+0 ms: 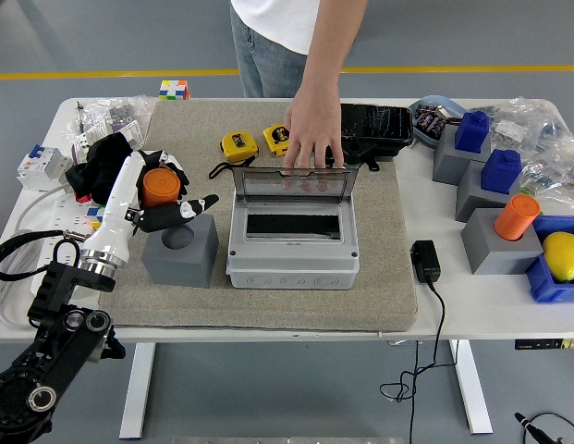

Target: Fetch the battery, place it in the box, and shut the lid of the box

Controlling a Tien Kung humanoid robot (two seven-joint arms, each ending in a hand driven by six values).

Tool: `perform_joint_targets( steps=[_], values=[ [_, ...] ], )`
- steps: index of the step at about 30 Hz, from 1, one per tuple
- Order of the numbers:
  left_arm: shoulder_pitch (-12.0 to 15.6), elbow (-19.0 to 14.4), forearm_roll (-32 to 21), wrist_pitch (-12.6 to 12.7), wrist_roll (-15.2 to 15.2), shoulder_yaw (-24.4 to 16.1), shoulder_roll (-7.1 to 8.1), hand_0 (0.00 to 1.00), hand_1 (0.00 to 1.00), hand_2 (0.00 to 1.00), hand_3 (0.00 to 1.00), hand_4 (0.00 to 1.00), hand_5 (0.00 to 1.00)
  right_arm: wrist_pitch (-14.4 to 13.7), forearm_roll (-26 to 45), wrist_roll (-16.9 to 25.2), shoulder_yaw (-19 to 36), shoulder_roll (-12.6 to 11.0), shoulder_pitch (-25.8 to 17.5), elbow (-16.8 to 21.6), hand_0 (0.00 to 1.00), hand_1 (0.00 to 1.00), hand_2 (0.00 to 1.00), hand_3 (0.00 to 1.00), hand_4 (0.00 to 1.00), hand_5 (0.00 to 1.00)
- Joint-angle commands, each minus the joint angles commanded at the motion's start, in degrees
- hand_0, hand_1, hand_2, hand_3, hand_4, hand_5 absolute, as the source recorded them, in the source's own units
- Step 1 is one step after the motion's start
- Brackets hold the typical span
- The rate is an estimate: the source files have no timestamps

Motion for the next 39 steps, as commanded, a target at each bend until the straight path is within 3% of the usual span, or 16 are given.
perform_joint_targets(
  steps=[4,5,8,10,11,15,18,23,28,33,39],
  values=[
    [-1.5,-4.5,9.4,2.0,3.0,4.4,3.49,0.009,0.002,0.014,0.010,0.998,0.099,0.0,0.0,0.0,0.0,-0.2,0.1,0.0,0.877,0.849,0.819,0.834,0.998,0.998],
    [-2.0,-5.4,12.0,2.2,3.6,5.7,4.27,0.012,0.002,0.014,0.009,0.998,0.182,0.0,0.0,0.0,0.1,-0.2,0.1,0.0,0.876,0.848,0.818,0.834,0.998,0.998],
    [-3.6,-7.7,19.1,2.6,5.0,9.3,6.05,0.012,0.002,0.014,0.009,0.998,0.182,0.0,0.0,0.0,0.1,-0.3,0.2,0.0,0.876,0.848,0.818,0.834,0.998,0.998],
    [-4.7,-8.9,24.0,2.6,5.5,11.7,6.90,0.012,0.002,0.014,0.009,0.998,0.182,0.0,0.0,0.0,0.1,-0.4,0.3,0.0,0.876,0.848,0.818,0.834,0.998,0.998],
    [-5.5,-9.6,26.5,2.7,5.9,13.3,7.41,0.017,0.002,0.013,0.008,0.998,0.284,0.0,-0.1,0.0,0.3,-0.4,0.3,0.0,0.877,0.848,0.819,0.834,0.998,0.998],
    [-9.2,-10.1,36.0,3.5,6.8,19.9,8.84,0.017,0.002,0.013,0.008,0.998,0.284,0.0,-0.6,-0.1,0.9,-0.6,0.3,0.0,0.877,0.848,0.819,0.834,0.998,0.998],
    [-12.6,-9.1,36.5,4.0,7.3,24.7,9.21,0.021,0.002,0.013,0.007,0.988,0.287,0.0,-0.7,-0.2,0.9,-0.8,0.5,0.0,0.877,0.850,0.819,0.834,0.998,0.998],
    [-17.9,-5.0,36.5,4.7,7.0,31.2,7.45,0.022,0.002,0.013,0.007,0.962,0.282,-0.1,0.0,-0.2,-0.2,-0.8,0.7,0.0,0.877,0.849,0.818,0.836,0.998,0.998],
    [-21.5,-1.0,35.7,5.4,6.6,35.0,5.35,0.022,0.002,0.013,0.007,0.962,0.282,0.0,-0.6,-0.4,-0.1,-0.9,0.7,0.0,0.877,0.849,0.818,0.836,0.998,0.998],
    [-23.3,3.0,34.4,5.9,6.1,37.3,3.34,0.022,0.002,0.013,0.007,0.952,0.282,0.1,-1.1,-0.6,0.1,-1.0,0.8,0.0,0.877,0.849,0.819,0.836,0.998,0.998],
    [-24.9,10.3,31.1,7.6,4.3,38.7,0.23,0.022,0.002,0.013,0.007,0.922,0.319,0.0,-0.4,-0.6,-1.1,-0.7,0.8,0.0,0.877,0.848,0.818,0.837,0.998,0.998]
  ],
)
